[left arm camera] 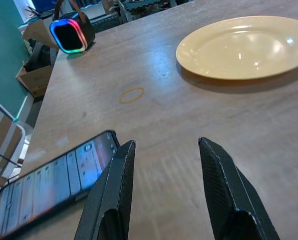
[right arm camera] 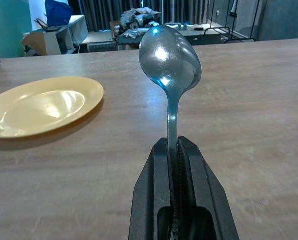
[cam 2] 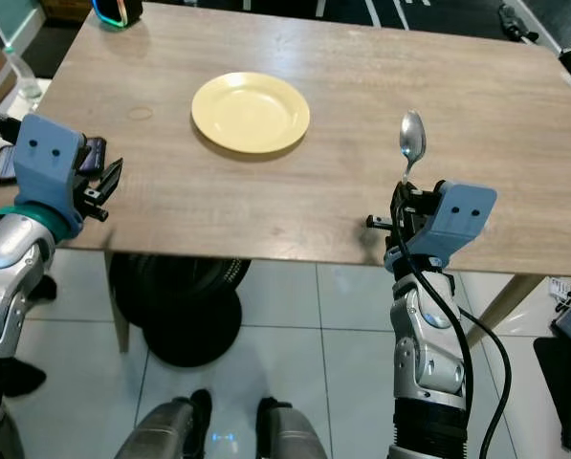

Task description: Setting the table

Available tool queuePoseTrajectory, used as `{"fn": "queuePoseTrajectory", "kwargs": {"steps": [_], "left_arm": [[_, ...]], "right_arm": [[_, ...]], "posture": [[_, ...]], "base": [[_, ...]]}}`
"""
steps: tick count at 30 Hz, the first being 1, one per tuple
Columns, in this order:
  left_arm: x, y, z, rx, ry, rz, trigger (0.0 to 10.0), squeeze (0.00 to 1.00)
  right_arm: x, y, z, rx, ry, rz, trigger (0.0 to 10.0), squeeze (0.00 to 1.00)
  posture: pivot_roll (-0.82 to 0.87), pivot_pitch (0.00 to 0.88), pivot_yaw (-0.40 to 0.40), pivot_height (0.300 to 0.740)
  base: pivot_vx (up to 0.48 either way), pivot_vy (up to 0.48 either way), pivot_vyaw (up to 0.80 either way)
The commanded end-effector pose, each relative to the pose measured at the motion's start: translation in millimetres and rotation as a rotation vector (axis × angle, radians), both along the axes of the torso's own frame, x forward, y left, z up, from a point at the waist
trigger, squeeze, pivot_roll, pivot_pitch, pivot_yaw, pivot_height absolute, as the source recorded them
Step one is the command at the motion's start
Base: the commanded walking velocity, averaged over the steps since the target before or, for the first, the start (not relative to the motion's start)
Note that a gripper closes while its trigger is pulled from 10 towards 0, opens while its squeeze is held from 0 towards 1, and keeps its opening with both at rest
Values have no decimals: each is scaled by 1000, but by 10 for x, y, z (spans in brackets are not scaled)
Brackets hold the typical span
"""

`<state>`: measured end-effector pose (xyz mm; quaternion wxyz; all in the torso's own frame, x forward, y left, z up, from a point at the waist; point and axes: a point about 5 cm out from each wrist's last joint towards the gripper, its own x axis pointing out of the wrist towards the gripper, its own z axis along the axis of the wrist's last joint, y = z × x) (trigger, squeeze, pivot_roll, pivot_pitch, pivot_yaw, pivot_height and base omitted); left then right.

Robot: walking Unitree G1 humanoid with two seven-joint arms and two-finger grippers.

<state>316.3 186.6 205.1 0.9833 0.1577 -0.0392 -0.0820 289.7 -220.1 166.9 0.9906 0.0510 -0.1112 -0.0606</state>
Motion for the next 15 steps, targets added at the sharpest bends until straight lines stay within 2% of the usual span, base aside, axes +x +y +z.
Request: {"fn": "queuePoseTrajectory", "kwargs": {"steps": [1,15], "left_arm": [[-17,-6,-31,-3,10,-2,10000,0],[-11,-19,-36,-5,10,-5,10000,0]], "right_arm": [[-8,-58,-14,-8,1,-26,10000,0],[6,-95,-6,-24,3,-30,10000,0]], "posture": [[78,51,16,740],[70,51,13,740]], "base": [[-337,0,0],[-337,0,0]]}}
